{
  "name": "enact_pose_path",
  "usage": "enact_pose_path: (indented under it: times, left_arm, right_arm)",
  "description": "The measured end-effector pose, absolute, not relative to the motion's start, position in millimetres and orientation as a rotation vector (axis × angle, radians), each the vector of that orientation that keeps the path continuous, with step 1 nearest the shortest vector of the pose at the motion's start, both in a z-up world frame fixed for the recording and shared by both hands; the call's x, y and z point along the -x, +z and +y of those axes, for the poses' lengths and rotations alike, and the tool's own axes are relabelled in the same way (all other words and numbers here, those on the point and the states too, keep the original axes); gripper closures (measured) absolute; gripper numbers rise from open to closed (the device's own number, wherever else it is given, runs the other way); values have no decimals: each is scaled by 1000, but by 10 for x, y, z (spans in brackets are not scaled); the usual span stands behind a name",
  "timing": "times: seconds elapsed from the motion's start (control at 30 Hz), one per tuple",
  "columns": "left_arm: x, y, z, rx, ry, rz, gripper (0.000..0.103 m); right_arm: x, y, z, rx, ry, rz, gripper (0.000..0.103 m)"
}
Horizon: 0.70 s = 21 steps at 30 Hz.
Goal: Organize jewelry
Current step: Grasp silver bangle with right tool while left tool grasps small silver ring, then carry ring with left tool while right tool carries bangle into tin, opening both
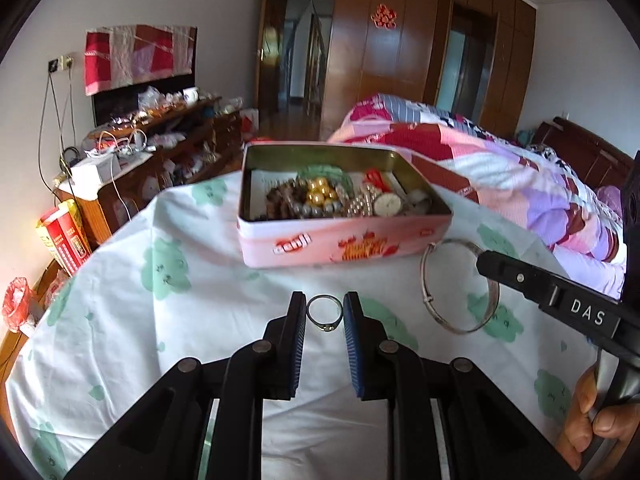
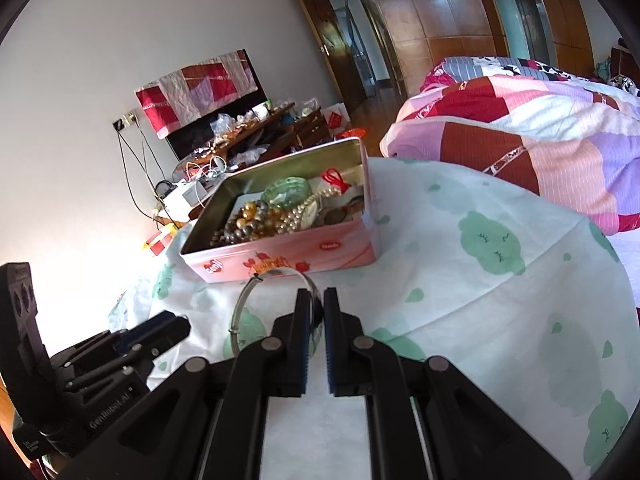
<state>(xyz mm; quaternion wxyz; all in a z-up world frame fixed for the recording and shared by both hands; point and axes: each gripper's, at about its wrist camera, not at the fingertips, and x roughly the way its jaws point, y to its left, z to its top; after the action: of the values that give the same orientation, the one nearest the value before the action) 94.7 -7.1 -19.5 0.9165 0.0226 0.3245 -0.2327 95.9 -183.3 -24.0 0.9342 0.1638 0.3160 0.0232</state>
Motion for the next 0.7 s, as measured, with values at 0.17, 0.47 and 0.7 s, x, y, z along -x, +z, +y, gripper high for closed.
enact_pose_path:
  times: [0.17, 0.47, 0.7]
  left_arm:
    - [-947, -175, -80, -50, -463, 635, 84]
    - [-973, -69, 20, 29, -465, 592, 84]
    - [-1003, 14, -27, 3, -451, 578, 84]
  right_arm:
    - [-926, -194, -1827, -325, 46, 615, 94]
    - [-888, -101, -1812, -313, 47, 562, 94]
    - [-915, -73, -1796, -310, 42, 562, 94]
